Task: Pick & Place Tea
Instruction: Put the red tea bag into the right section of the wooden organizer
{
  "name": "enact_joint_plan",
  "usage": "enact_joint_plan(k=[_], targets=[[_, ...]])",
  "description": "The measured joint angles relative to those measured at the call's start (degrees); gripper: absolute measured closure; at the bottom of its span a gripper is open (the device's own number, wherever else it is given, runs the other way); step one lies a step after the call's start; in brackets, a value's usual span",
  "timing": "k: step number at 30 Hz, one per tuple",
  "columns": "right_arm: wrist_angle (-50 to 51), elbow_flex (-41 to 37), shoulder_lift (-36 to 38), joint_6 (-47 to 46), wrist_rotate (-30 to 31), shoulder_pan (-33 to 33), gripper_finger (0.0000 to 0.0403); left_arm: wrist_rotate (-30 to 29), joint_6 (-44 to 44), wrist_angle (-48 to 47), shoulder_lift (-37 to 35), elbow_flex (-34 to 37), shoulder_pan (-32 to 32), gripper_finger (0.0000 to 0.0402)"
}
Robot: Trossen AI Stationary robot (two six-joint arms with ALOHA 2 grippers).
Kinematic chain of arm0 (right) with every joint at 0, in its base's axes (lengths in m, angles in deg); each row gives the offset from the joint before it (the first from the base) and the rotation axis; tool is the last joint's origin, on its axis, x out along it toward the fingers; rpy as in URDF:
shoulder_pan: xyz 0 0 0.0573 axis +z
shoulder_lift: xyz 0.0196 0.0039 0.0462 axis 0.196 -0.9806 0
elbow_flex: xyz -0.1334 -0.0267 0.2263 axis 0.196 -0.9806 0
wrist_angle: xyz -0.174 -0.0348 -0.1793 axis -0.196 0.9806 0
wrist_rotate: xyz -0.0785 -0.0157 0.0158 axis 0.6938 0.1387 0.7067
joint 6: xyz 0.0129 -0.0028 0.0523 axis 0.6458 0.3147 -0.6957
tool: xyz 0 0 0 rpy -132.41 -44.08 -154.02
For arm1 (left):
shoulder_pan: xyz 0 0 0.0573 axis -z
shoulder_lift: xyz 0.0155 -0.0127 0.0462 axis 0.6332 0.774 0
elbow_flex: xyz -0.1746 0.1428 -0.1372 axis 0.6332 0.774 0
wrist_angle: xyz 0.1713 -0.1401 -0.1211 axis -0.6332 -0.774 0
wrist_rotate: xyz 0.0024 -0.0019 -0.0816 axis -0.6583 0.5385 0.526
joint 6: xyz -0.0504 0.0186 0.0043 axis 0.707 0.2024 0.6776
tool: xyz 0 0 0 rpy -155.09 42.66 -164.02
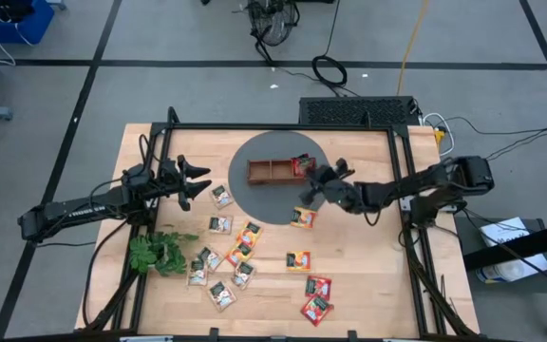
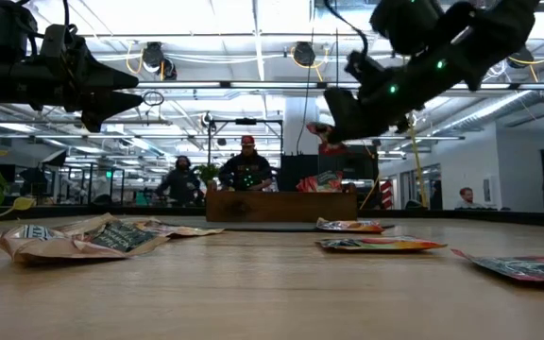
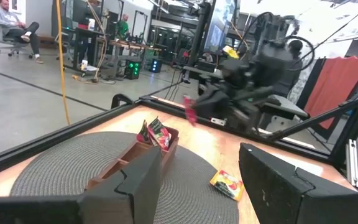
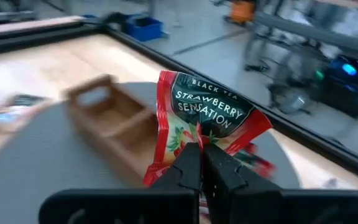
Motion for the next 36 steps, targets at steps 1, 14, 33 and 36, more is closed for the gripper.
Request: enact_joint_plan(k=[1,14,33,36], targets=[[-0.5,-0.7,0.0,-0.4,-0.1,-1.0,0.0402,0.0,0.0,0.0,0.0,0.0,0.0,0.0188],[-14.0,-1.2,-11.6,0.6,-4.9,-5.8,0.0402,0.0,0.0,0.0,0.0,0.0,0.0,0.0188],[-13.6,2.8,-18.0,2.0,-5.1,-6.9,0.0403,0.2,0.0,0.0,0.0,0.0,0.0,0.0188],[-13.4,2.8,-18.0,1.9,-5.2,-6.4,0.0401,0.2,0.0,0.0,0.0,0.0,0.0,0.0188]])
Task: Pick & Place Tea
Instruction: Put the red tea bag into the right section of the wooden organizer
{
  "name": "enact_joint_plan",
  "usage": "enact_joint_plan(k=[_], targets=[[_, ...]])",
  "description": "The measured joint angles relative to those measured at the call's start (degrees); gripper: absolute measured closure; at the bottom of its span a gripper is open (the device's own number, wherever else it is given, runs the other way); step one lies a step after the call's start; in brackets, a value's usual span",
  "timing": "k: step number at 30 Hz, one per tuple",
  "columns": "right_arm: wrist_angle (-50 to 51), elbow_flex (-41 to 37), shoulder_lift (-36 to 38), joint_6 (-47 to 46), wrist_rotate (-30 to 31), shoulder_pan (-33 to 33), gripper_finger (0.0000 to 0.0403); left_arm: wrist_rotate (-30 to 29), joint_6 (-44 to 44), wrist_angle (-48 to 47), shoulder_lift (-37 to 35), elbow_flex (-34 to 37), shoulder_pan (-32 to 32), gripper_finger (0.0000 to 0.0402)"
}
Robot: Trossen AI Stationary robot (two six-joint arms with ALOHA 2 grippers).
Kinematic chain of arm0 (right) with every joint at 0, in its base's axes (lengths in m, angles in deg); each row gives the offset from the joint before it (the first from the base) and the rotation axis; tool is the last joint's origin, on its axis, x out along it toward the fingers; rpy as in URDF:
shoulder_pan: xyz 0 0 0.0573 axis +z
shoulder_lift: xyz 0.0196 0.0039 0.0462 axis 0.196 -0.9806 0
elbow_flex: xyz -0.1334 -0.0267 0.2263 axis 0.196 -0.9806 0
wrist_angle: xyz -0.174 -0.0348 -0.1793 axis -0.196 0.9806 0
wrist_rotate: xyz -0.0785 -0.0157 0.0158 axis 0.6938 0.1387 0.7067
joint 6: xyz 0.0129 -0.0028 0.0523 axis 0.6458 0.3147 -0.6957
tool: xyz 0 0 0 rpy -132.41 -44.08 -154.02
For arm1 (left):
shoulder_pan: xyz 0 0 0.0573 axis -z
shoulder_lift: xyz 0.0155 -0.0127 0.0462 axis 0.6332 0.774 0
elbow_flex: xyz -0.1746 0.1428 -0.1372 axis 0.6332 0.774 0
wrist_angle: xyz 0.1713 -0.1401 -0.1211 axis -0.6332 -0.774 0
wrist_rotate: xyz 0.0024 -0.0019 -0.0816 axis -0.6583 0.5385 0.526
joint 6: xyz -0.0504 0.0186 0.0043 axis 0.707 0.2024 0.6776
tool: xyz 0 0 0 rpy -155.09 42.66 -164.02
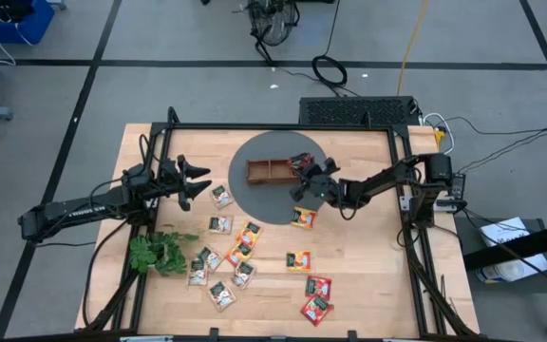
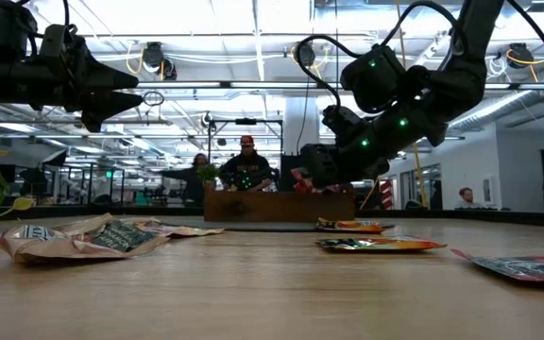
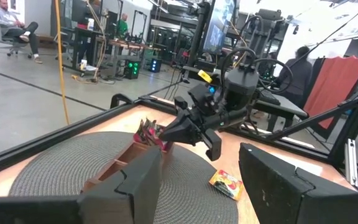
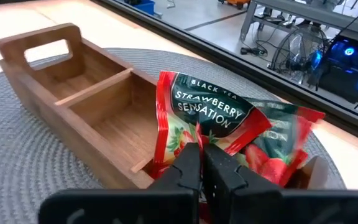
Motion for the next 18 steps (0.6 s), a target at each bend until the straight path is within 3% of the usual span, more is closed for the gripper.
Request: enact_joint_plan(k=[4,13,18], targets=[[0.0,0.0,0.0,0.2,0.3,0.3,0.0374,0.0,0.0,0.0,0.0,0.0,0.0,0.0188],[-0.1,0.0,0.0,0.5,0.4,0.3,0.0262,0.0,0.0,0.0,0.0,0.0,0.0,0.0188],[0.4,0.0,1.2,1.4,0.4,0.9,0.0232,0.0,0.0,0.0,0.0,0.0,0.0,0.0188]])
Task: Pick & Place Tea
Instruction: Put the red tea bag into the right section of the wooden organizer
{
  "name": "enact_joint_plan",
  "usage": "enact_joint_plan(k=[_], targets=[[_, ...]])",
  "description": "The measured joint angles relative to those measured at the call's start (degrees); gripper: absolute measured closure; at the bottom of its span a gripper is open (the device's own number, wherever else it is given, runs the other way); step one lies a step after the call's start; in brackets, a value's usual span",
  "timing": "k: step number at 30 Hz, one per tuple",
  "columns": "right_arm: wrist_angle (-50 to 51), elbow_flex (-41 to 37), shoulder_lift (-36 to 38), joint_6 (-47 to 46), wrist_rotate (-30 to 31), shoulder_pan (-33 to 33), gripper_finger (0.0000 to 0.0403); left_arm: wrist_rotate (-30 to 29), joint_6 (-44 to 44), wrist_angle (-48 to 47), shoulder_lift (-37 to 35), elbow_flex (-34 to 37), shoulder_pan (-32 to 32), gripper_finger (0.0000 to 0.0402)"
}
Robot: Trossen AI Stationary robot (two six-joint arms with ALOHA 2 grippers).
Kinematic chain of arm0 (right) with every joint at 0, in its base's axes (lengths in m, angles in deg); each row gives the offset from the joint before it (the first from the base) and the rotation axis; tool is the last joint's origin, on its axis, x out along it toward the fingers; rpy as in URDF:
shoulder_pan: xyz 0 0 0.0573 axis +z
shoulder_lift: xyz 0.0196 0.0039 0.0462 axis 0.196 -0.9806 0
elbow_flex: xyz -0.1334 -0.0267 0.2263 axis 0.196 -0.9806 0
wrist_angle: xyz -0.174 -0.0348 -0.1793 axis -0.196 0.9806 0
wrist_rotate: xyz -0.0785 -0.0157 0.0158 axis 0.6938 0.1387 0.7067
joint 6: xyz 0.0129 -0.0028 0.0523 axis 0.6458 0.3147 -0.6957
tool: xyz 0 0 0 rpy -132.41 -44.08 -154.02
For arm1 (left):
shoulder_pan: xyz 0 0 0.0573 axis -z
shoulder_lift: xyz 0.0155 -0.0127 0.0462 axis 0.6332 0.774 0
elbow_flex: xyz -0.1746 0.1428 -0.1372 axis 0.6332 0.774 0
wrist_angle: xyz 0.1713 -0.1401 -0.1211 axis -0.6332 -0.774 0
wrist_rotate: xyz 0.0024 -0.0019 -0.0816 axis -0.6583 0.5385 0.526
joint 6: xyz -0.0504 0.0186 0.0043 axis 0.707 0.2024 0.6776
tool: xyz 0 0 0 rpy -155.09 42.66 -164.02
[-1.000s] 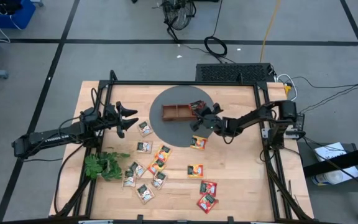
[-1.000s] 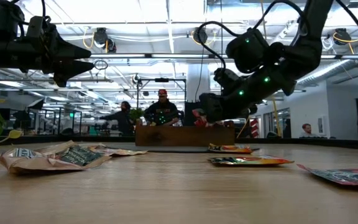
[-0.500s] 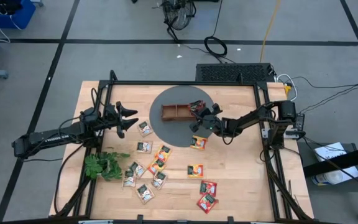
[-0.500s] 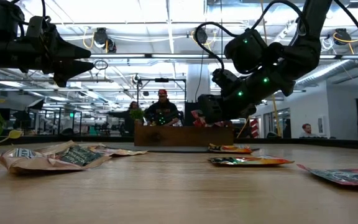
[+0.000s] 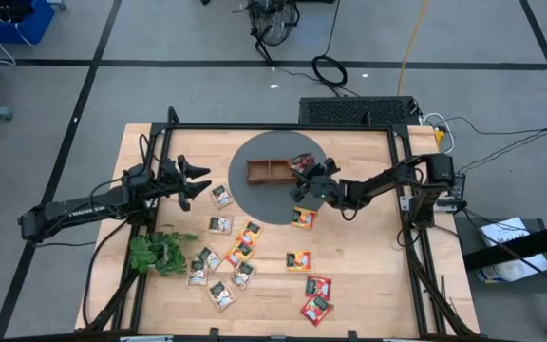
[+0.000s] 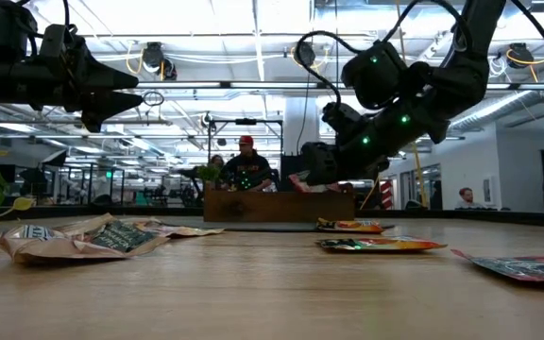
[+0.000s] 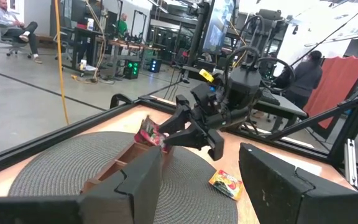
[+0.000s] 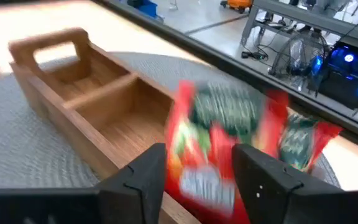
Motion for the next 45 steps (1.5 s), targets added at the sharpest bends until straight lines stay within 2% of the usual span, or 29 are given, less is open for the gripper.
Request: enact_joint_plan(k=[12,14,18,21,26,30,32,35,39,42,45], targets=[[0.4,0.0,10.6,9.0,-1.3,2.5,0.0247,0.0,0.0,0.0,0.0,0.0,0.0,0.0188],[1.8,0.0,11.7,9.7,-7.4,3.0,0.0247,0.0,0.0,0.0,0.0,0.0,0.0,0.0188],[6.0,0.0,13.7,5.9,-25.0,4.3,0.0243,0.0,0.0,0.0,0.0,0.0,0.0,0.0188],[12.2,0.0,14.9,4.6,-31.1,7.4,0.0234,0.0,0.0,0.0,0.0,0.0,0.0,0.0188],[25.0,1.9,15.5,-0.4,-31.5,15.5,0.0199,0.0,0.0,0.0,0.0,0.0,0.0,0.0188],[40.6,9.8,15.2,-6.0,-31.1,24.1,0.0181,0.0,0.0,0.0,0.0,0.0,0.0,0.0188],[49.3,14.0,15.2,-9.8,-28.6,28.5,0.0183,0.0,0.0,0.0,0.0,0.0,0.0,0.0188],[57.1,19.1,14.9,-16.5,-24.0,34.0,0.0195,0.0,0.0,0.0,0.0,0.0,0.0,0.0188],[60.9,22.0,13.6,-26.6,-23.0,39.2,0.0208,0.0,0.0,0.0,0.0,0.0,0.0,0.0188],[62.3,22.7,10.5,-30.3,-26.8,41.7,0.0209,0.0,0.0,0.0,0.0,0.0,0.0,0.0188],[62.8,22.8,6.5,-30.1,-32.1,43.0,0.0206,0.0,0.0,0.0,0.0,0.0,0.0,0.0188]])
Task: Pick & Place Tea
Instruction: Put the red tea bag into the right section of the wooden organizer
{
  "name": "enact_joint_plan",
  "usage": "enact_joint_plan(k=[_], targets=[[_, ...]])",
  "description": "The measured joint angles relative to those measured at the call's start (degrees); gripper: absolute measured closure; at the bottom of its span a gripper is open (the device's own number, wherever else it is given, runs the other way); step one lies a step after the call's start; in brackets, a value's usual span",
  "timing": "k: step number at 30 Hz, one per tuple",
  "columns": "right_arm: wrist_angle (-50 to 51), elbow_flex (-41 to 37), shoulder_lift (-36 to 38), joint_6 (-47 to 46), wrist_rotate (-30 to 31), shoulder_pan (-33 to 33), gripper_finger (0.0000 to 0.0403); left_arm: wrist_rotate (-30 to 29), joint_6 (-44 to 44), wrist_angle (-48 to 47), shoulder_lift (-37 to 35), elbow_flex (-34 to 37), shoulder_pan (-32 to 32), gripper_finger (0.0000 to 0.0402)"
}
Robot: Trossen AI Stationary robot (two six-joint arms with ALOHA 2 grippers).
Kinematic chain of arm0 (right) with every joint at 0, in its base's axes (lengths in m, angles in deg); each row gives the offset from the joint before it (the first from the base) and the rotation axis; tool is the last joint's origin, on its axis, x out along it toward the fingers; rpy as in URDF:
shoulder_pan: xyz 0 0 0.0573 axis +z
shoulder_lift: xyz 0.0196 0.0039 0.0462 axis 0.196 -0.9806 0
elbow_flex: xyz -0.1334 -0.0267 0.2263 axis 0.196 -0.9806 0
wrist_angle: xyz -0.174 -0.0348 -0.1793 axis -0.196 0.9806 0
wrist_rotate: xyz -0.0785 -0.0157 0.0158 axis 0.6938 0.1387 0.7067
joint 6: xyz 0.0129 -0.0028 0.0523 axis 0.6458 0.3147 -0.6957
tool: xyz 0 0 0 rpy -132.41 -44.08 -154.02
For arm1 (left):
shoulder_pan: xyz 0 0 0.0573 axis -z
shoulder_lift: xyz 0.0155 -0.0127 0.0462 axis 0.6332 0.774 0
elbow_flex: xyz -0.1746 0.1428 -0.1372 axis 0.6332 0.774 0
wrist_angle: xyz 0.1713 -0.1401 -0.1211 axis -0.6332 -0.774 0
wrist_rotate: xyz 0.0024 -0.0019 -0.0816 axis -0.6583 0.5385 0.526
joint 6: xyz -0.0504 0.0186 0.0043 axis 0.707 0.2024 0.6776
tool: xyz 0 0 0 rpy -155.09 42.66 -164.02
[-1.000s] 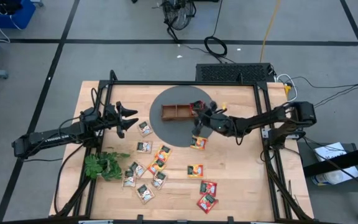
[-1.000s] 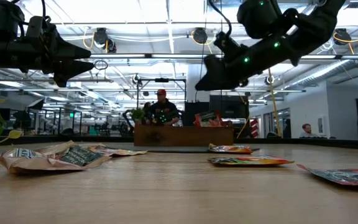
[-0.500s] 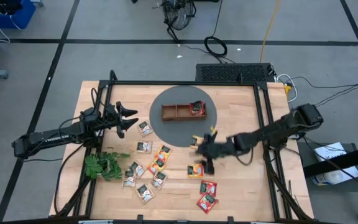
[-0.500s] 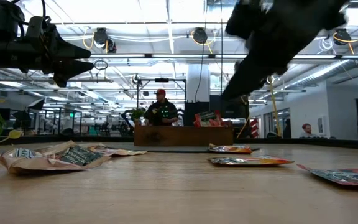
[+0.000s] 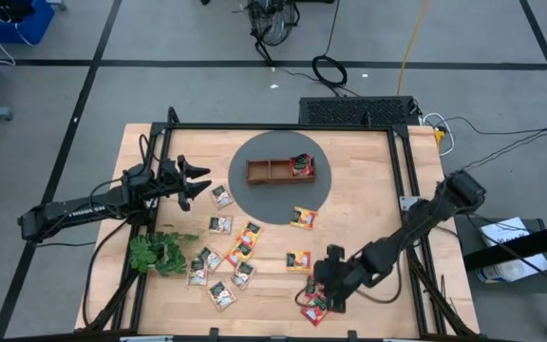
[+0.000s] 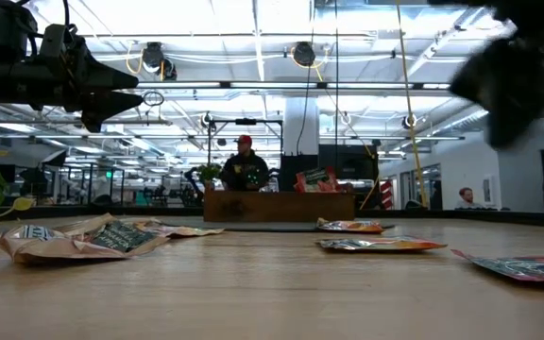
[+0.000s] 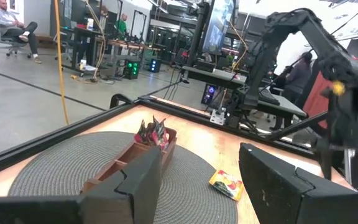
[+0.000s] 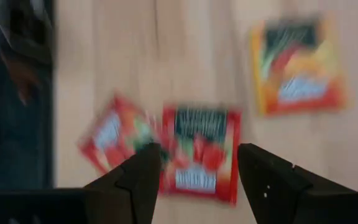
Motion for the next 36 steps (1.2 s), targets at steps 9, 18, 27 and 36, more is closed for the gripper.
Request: enact_joint_plan(k=[9,18,27,36], targets=[[0.5,0.0,-7.4,4.7,-5.3,2.0,0.0205,0.0,0.0,0.0,0.0,0.0,0.0,0.0188],[2.5,0.2,-9.9,0.9,-1.8,1.5,0.0210,0.0,0.0,0.0,0.0,0.0,0.0,0.0188],[15.4,0.1,-10.0,-10.3,-2.1,-1.1,0.0253,0.0,0.0,0.0,0.0,0.0,0.0,0.0188],[19.4,-1.1,-7.9,-20.7,-6.6,-1.1,0.0241,0.0,0.0,0.0,0.0,0.0,0.0,0.0188]])
